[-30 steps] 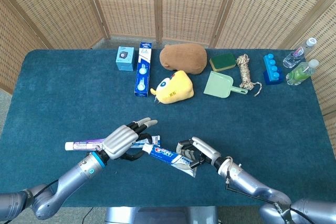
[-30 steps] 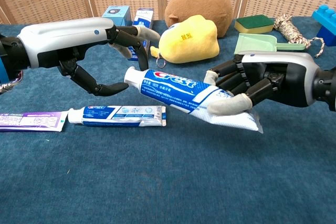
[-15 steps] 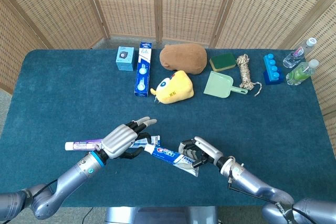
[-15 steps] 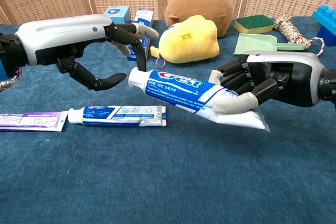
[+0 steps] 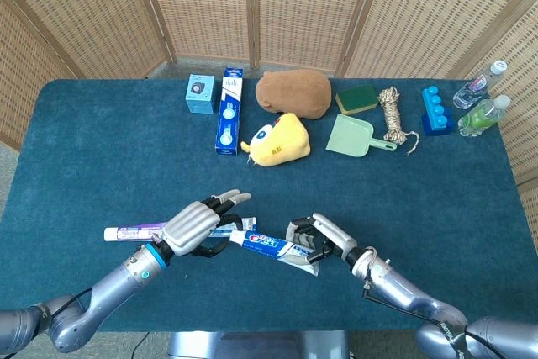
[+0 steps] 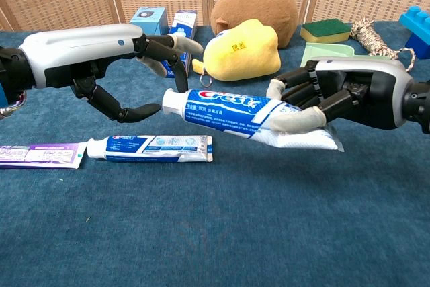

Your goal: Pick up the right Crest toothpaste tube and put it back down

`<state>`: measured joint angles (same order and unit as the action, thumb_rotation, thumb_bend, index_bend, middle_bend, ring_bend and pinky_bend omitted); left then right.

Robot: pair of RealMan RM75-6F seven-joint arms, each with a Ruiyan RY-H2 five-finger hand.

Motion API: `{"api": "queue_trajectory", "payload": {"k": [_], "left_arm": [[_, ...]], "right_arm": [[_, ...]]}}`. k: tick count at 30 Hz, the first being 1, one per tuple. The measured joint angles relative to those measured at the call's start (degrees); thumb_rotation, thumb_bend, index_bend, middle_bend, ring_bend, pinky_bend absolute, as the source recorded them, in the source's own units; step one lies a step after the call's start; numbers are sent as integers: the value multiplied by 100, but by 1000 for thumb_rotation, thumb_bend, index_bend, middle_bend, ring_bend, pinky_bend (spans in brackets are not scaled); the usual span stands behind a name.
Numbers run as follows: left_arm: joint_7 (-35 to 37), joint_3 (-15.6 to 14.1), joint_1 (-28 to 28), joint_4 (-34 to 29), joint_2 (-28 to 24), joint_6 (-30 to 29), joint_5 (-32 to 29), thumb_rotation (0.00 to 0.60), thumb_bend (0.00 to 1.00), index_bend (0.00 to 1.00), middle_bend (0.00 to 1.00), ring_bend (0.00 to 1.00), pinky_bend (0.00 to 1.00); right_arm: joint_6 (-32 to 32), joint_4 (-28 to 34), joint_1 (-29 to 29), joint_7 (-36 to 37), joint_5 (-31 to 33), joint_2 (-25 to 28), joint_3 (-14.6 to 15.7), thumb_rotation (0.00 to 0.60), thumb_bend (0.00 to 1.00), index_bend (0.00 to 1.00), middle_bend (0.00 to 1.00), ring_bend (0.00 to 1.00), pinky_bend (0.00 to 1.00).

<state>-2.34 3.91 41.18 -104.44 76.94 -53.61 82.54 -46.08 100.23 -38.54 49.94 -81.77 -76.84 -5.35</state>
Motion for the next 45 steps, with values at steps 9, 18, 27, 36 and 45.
{"api": "queue_trajectory", "payload": {"k": [9,18,27,36,45], "left_arm": [[-34,0,-36,48,64,-113,6,600,418,427,68,0,189],[-11,28,-86,85,85,-259,36,600,418,500,79,0,192],[4,33,-118,118,107,-356,90,600,417,538,92,2,195],[49,15,-147,129,105,-415,156,600,417,542,92,2,196],[41,-30,-211,89,72,-523,250,600,417,559,95,3,198]], "right_arm": [[-53,42,35,44,103,-21,-73,600,484,911,772,740,737],[-69,56,83,509,116,9,-148,600,489,911,777,742,743],[-72,66,158,901,303,33,-283,600,496,909,782,749,748],[-68,111,227,779,773,-12,-424,600,510,907,782,753,750],[-96,244,285,190,1630,-63,-629,600,517,908,789,756,752]]}}
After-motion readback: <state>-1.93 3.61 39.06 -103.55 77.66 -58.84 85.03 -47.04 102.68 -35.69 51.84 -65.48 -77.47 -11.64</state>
